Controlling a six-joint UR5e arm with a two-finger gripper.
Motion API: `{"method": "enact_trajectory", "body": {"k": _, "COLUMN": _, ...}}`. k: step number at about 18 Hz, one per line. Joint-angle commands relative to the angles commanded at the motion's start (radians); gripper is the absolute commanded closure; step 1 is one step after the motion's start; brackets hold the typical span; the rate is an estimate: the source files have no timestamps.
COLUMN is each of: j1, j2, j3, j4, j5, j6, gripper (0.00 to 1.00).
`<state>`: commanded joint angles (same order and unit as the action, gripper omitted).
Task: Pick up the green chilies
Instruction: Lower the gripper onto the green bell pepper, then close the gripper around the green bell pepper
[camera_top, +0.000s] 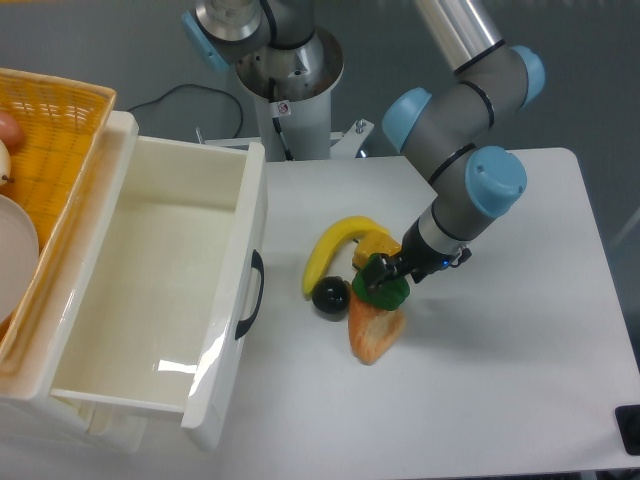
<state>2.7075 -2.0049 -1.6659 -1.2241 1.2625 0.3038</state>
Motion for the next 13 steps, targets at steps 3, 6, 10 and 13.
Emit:
{"method": "enact_trajectory", "body": {"k": 3, "j1": -0.012, "j2": -0.011, "j3": -0.002, "j4": 0.024, "j5": 0.002, "j6": -0.017, "gripper": 0.05}}
{"method": "enact_trajectory", "body": {"k": 6, "j1": -0.015, "j2": -0.012, "j3": -0.002, "j4": 0.026, "j5": 0.006, "j6": -0.023, "gripper": 0.11}}
{"method": "enact_trajectory", "body": {"k": 10, "j1": -0.015, "j2": -0.012, "j3": -0.005, "j4": 0.026, "j5": 0.006, "j6": -0.025, "gripper": 0.22}}
{"method": "enact_trajectory", "body": {"k": 13, "j1": -0.014, "j2": -0.012, "j3": 0.002, "j4": 0.026, "j5": 0.006, "j6": -0.029, "gripper": 0.29}}
